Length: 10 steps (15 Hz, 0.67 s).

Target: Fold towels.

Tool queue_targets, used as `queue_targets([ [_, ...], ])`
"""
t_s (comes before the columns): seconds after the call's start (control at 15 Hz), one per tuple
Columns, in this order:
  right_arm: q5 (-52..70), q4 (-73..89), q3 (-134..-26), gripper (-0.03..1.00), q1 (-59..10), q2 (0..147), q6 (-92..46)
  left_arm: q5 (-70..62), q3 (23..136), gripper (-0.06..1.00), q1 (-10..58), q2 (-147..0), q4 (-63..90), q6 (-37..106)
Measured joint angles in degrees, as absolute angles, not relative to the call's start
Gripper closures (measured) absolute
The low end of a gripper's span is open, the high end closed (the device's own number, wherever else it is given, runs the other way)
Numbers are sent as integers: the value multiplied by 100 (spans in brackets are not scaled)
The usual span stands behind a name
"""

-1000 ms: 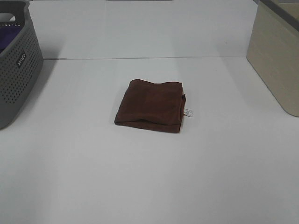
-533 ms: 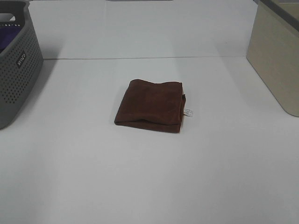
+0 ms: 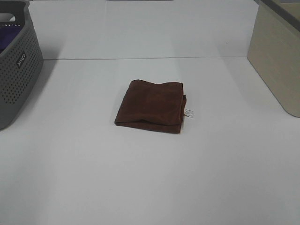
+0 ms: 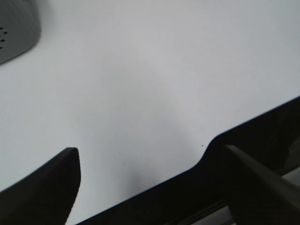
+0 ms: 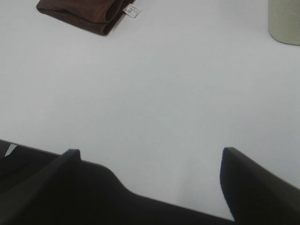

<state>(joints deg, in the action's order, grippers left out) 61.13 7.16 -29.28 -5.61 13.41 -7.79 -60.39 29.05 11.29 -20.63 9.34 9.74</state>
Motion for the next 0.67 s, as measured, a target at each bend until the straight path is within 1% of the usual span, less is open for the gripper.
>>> queue_targets([
  [0.13,6113,762,-2916,20,-201,1163,-779,-6039,2905,17,539,-1610,934,974],
  [0.27,6113,773,-2911,20,-126,934,-779,-6039,2905,17,223,-1089,934,974],
  [0.53,6113,808,-2905,20,-126,372,-779,-6039,2905,17,132,-80,940,980],
  [0.67,6113,814,-2905,20,-126,80,-779,-6045,2905,17,132,23,940,980],
])
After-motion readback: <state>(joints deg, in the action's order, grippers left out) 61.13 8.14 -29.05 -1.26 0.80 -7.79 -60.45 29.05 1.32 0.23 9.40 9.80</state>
